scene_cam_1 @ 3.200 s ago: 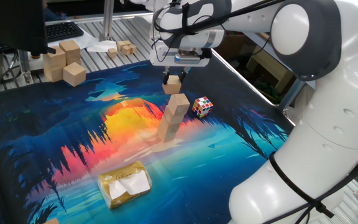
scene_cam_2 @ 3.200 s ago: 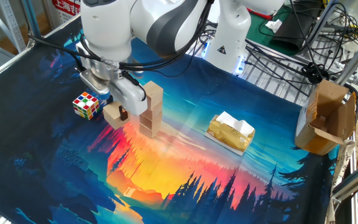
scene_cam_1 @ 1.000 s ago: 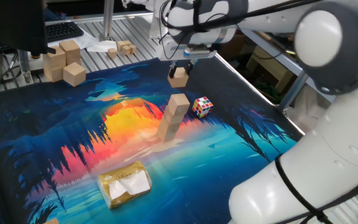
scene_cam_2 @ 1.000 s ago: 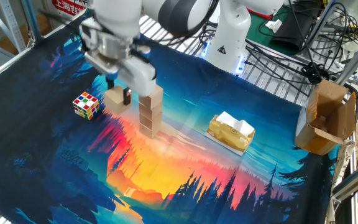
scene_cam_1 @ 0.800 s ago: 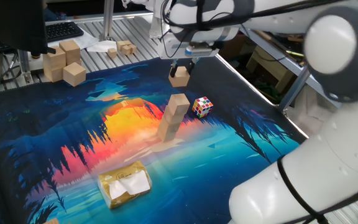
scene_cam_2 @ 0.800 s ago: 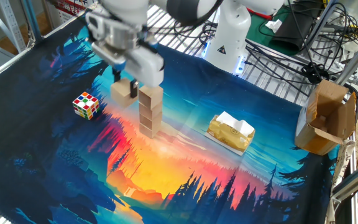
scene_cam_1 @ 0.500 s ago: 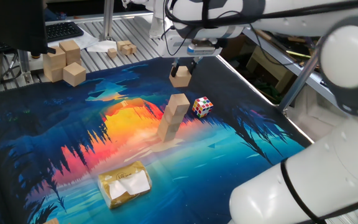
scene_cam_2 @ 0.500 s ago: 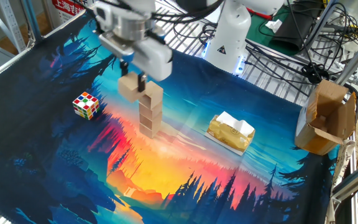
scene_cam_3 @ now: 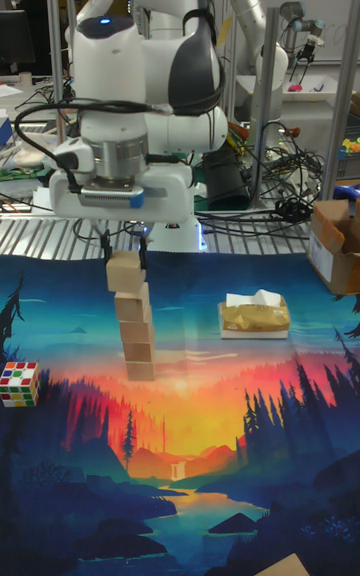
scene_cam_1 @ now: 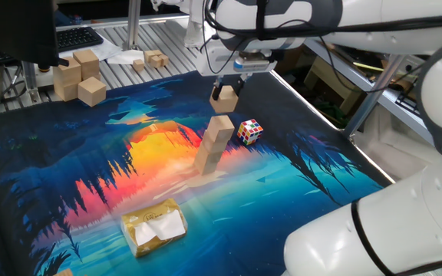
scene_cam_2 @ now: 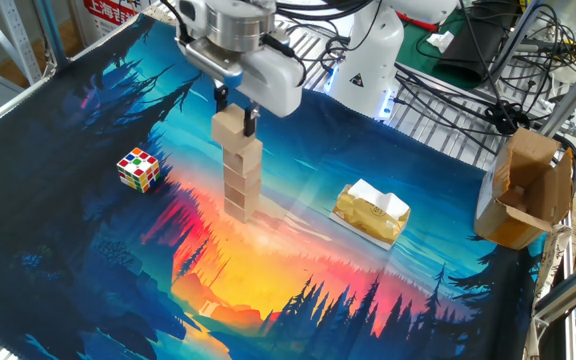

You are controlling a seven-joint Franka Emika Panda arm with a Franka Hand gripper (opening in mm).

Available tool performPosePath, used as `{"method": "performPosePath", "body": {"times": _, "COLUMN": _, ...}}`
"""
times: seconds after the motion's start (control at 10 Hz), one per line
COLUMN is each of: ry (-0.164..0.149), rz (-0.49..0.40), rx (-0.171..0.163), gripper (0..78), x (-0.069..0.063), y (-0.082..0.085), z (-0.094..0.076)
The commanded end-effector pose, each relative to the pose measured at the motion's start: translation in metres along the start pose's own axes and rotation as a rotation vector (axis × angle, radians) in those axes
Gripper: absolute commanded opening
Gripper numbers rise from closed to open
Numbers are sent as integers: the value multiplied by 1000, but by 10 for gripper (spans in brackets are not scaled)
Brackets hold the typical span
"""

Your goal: Stack the blocks in a vertical line of five

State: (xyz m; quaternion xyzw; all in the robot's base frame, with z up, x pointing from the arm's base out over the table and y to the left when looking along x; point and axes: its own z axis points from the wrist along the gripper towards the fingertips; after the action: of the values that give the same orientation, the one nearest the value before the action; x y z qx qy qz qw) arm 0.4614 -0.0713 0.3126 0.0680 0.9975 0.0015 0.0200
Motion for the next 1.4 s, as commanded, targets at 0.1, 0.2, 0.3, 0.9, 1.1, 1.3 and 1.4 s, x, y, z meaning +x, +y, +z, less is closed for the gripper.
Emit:
{"method": "performPosePath", "body": {"times": 0.1, "ry": 2, "rz": -33, "rx": 3, "gripper": 12, "x": 8, "y": 0, "z": 3}}
{"method": "performPosePath", "body": {"times": 0.2, "ry": 7, "rz": -41, "rx": 5, "gripper": 12, "x": 10, "y": 0, "z": 4}}
{"method": "performPosePath", "body": {"times": 0.3, "ry": 11, "rz": -46, "rx": 7, "gripper": 12, "x": 12, "y": -1, "z": 5}}
{"method": "performPosePath", "body": {"times": 0.9, "ry": 10, "rz": -45, "rx": 7, "gripper": 12, "x": 29, "y": -4, "z": 15}}
{"method": "performPosePath", "body": {"times": 1.1, "ry": 8, "rz": -43, "rx": 6, "gripper": 12, "x": 33, "y": -5, "z": 18}}
{"method": "performPosePath", "body": {"times": 1.3, "ry": 8, "rz": -46, "rx": 5, "gripper": 12, "x": 33, "y": -5, "z": 20}}
{"method": "performPosePath", "body": {"times": 1.4, "ry": 8, "rz": -47, "rx": 5, "gripper": 12, "x": 33, "y": -5, "z": 21}}
